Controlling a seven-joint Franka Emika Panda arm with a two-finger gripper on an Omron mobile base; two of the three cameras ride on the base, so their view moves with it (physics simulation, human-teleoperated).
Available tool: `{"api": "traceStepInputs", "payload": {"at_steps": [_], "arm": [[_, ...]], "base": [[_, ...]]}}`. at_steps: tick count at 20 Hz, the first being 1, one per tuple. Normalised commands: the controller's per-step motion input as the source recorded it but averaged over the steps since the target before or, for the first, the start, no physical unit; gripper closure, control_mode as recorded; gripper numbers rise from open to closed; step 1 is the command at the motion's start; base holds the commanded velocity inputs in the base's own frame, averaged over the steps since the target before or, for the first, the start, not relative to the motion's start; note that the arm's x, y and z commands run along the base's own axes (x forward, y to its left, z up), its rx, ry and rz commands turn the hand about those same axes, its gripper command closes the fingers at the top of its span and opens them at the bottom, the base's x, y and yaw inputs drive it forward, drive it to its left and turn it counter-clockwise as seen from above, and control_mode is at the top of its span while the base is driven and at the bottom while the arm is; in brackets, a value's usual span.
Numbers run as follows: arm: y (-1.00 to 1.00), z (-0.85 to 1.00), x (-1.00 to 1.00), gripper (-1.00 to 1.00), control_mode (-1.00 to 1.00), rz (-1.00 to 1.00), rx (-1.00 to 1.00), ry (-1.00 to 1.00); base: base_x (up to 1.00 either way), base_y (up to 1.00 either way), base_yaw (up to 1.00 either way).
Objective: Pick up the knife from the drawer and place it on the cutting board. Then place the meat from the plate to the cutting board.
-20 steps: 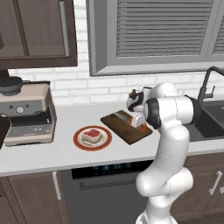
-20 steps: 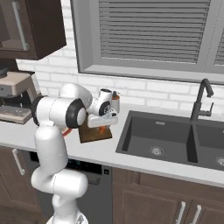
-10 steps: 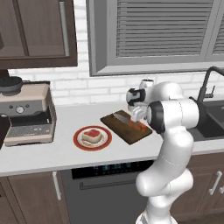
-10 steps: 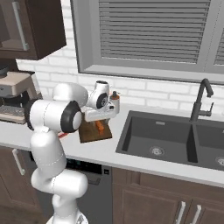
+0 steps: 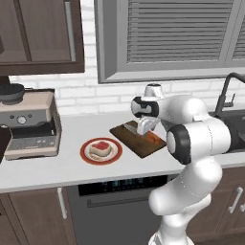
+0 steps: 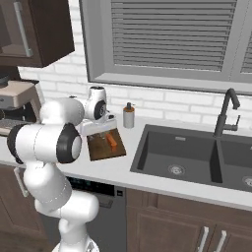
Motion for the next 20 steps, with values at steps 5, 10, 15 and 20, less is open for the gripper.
{"api": "traceStepInputs", "payload": {"at_steps": [5,10,15,20], "arm": [[0.74,0.12,-0.15,-1.0,-1.0,0.4,0.0,0.0],[0.88,0.14,0.0,-1.0,-1.0,0.38,-0.02,0.0],[0.74,0.0,0.0,-1.0,-1.0,0.27,-0.02,0.02],[0.84,0.0,0.0,-1.0,-1.0,0.3,-0.04,0.0]], "base": [[0.0,0.0,0.0],[0.0,0.0,0.0],[0.0,0.0,0.0],[0.0,0.0,0.0]]}}
